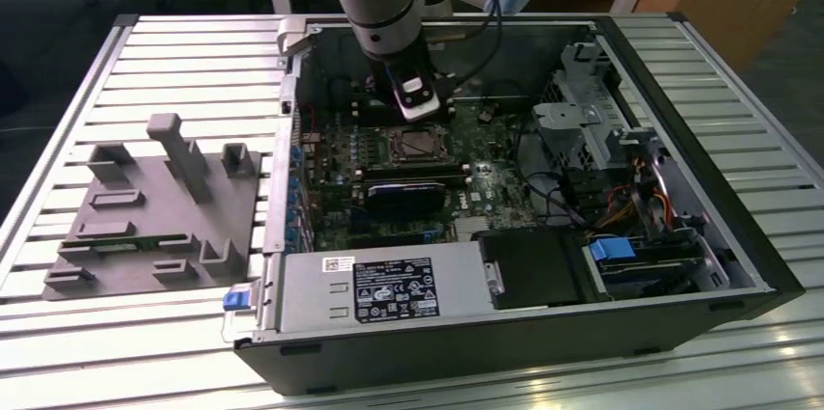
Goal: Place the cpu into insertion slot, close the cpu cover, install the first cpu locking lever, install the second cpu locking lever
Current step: 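Install the first cpu locking lever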
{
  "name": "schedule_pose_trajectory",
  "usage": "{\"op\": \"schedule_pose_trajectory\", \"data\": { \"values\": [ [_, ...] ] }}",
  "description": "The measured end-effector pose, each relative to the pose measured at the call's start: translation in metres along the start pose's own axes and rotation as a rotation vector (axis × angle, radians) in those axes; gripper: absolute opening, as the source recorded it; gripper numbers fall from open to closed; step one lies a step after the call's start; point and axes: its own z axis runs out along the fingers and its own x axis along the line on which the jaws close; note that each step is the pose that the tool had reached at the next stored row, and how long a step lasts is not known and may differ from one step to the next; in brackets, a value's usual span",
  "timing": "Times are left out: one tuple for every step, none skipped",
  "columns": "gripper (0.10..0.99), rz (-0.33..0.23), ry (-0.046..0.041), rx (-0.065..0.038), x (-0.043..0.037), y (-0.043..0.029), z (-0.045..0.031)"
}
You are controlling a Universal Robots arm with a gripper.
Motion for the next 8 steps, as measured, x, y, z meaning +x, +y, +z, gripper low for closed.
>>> {"op": "schedule_pose_trajectory", "data": {
  "values": [
    [0.102,0.001,-0.0007,0.001,-0.0001,0.0,0.0004],
    [0.102,0.002,-0.0014,0.003,-0.0001,-0.0001,0.0008],
    [0.102,0.003,-0.002,0.004,-0.0002,-0.0001,0.0012],
    [0.102,0.004,-0.0024,0.005,-0.0003,-0.0002,0.0016],
    [0.102,0.005,-0.0029,0.006,-0.0004,-0.0002,0.002],
    [0.102,0.006,-0.0033,0.006,-0.0006,-0.0002,0.0024],
    [0.102,0.007,-0.0038,0.007,-0.0007,-0.0002,0.0029],
    [0.102,0.008,-0.0041,0.007,-0.0009,-0.0001,0.0033]
  ]
}}
